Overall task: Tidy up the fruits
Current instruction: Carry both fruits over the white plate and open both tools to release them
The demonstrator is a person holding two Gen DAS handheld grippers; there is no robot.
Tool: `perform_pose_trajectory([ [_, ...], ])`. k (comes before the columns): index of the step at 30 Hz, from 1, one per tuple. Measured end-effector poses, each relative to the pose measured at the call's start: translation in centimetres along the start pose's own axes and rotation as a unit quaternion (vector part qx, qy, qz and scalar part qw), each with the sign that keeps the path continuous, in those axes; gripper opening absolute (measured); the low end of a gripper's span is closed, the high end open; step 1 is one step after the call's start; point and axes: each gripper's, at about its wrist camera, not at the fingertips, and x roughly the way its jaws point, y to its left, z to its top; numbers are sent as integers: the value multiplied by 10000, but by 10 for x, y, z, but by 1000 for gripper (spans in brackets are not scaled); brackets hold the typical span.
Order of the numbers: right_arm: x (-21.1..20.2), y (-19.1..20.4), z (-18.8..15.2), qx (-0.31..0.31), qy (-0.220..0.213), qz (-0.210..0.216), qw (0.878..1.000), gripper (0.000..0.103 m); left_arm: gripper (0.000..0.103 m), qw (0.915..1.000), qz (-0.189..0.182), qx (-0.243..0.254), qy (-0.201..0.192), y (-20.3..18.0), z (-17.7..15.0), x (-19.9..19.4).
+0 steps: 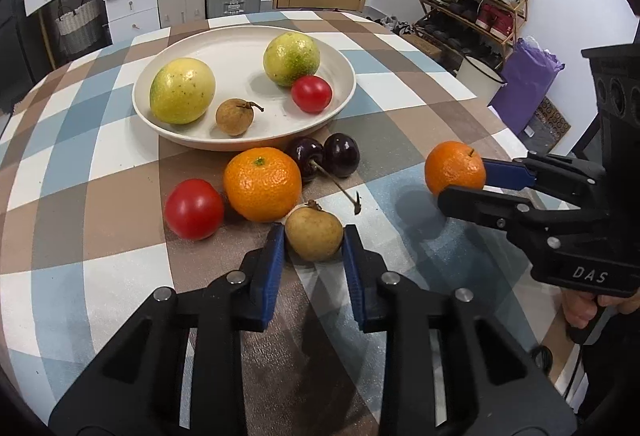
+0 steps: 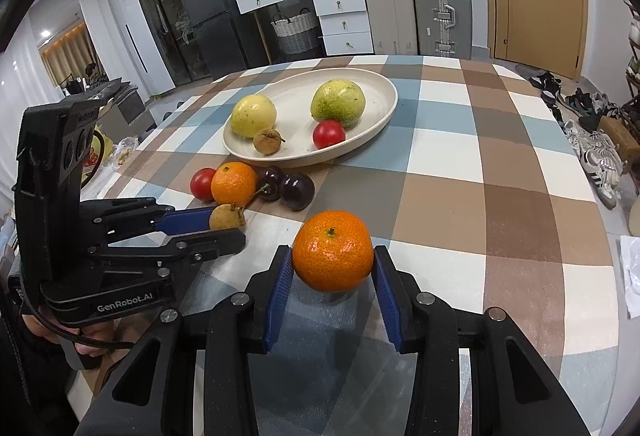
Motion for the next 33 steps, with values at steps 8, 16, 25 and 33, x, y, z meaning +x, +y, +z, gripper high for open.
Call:
perform_pose_trajectory([
  [8,-2,7,4,-59,-60,-13,10000,41,26,9998,3,50,-203,2,-3,-22],
  [16,-11,15,15,-113,-211,13,9997,41,26,9985,114,19,-535,9,5,-52],
  [25,-15,23,42,-201,-346,48,9992,41,26,9965,274,-54,-782,27,24,-70],
  [33,-3,30,64,-231,-343,115,9991,41,26,9957,399,-69,-837,39,42,-66],
])
